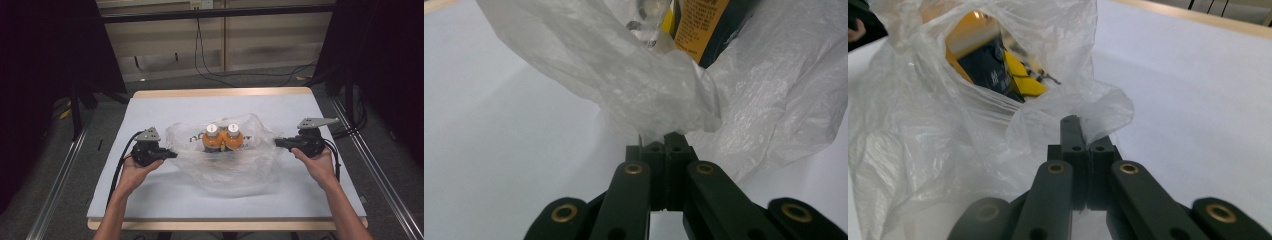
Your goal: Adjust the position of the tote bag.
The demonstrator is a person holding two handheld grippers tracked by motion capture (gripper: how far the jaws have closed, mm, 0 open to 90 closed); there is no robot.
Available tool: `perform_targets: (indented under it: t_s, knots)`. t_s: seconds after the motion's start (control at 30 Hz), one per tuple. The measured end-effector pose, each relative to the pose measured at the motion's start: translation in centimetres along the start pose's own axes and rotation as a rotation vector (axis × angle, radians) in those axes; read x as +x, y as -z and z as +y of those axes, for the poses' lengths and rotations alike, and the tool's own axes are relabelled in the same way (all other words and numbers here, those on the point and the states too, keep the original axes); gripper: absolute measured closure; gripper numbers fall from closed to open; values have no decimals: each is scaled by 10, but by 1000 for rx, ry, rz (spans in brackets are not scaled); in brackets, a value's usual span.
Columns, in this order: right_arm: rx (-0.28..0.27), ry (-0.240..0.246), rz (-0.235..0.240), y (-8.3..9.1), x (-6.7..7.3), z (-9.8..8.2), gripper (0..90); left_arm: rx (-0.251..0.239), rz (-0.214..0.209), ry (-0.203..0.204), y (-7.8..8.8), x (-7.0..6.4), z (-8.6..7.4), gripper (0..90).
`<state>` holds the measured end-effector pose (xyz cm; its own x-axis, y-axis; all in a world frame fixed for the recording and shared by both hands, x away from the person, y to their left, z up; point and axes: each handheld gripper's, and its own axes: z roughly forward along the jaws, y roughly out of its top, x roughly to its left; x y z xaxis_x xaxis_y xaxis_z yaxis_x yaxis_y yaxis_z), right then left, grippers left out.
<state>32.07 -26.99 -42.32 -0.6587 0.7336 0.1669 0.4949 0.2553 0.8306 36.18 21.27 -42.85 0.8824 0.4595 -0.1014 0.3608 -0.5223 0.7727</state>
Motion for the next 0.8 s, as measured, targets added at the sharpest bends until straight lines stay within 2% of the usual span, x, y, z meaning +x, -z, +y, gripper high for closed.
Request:
perform_targets:
  t_s: [0.2, 0.23, 0.37, 0.47, 0.57, 0.8]
  knots:
    - [50, 3, -14, -8, -3, -7, 895, 17, -9, 5, -7, 2, -4, 900]
    - [51, 3, -10, -9, -4, -8, 895, 34, -1, 2, -8, 2, -4, 900]
    - [90, 27, -11, -16, -2, -11, 896, 46, -4, 21, -12, 4, -7, 900]
    - [128, 35, -19, -22, -2, -15, 895, 75, 1, 11, -15, 5, -9, 900]
    - [163, 44, -21, -28, -3, -19, 895, 81, -13, 14, -20, 5, -11, 900]
    - [201, 55, -30, -34, -5, -25, 895, 109, -15, 7, -26, 6, -14, 900]
